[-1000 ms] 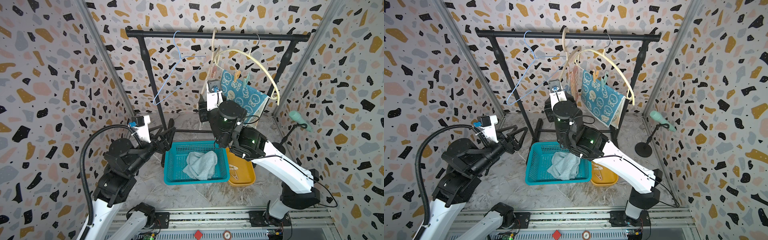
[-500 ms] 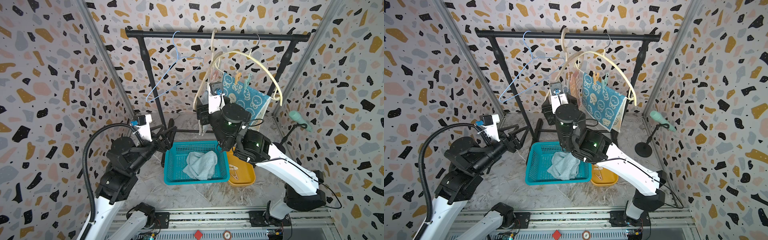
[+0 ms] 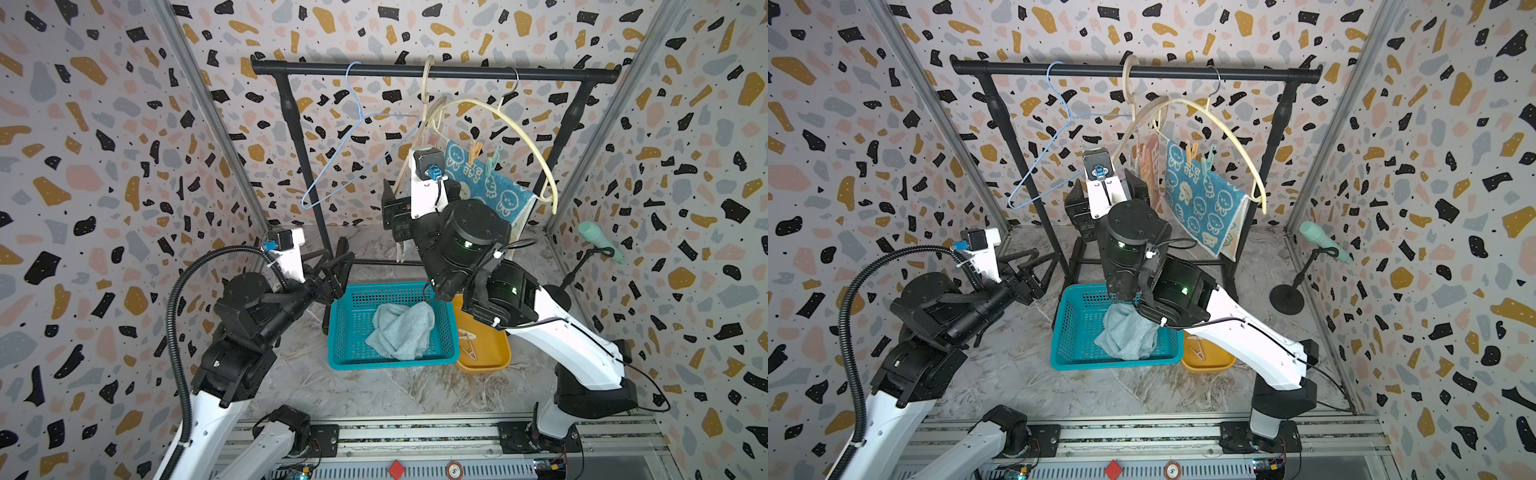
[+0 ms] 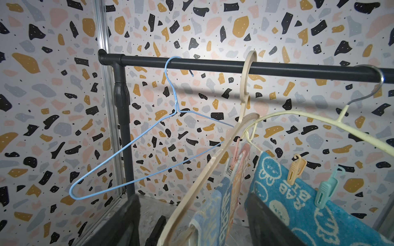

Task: Remove the clothespins securing towels to the hanger
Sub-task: Pick up the hanger from the clothesline.

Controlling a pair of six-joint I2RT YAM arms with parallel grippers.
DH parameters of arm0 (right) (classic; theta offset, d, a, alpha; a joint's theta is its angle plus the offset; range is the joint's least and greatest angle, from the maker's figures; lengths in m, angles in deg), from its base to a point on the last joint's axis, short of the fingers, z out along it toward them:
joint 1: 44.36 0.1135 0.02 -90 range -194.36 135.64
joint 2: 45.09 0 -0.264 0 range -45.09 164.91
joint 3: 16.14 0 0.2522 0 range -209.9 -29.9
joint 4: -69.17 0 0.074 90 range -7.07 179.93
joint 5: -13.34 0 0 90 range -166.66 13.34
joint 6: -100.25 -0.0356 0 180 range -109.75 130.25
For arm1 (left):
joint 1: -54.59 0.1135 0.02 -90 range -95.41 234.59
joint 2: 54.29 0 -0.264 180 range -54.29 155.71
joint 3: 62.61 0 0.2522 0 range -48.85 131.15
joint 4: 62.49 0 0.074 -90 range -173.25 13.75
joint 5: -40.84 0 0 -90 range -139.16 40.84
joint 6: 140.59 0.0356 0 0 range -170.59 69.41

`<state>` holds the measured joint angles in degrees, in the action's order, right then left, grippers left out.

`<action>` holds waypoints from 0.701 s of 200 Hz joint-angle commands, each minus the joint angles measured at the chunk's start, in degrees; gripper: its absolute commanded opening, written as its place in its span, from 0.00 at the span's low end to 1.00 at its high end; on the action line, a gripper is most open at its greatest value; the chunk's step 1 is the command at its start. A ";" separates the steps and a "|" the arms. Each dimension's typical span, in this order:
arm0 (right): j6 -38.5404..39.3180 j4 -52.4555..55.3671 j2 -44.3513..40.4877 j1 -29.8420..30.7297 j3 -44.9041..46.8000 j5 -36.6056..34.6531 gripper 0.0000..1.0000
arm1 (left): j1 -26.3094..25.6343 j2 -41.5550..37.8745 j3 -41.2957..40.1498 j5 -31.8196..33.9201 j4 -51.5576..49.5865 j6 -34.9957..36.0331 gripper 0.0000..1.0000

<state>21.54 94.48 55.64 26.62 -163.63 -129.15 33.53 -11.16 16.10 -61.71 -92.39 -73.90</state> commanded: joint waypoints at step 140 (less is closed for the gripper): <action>-8.83 9.60 2.48 -6.71 -1.81 -0.04 0.40 | 0.05 -0.25 -0.61 -0.40 2.26 1.67 0.74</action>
<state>14.24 102.43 59.86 20.30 -164.88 -128.96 33.53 -11.27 15.90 -61.71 -92.44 -73.09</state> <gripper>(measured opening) 0.449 0.736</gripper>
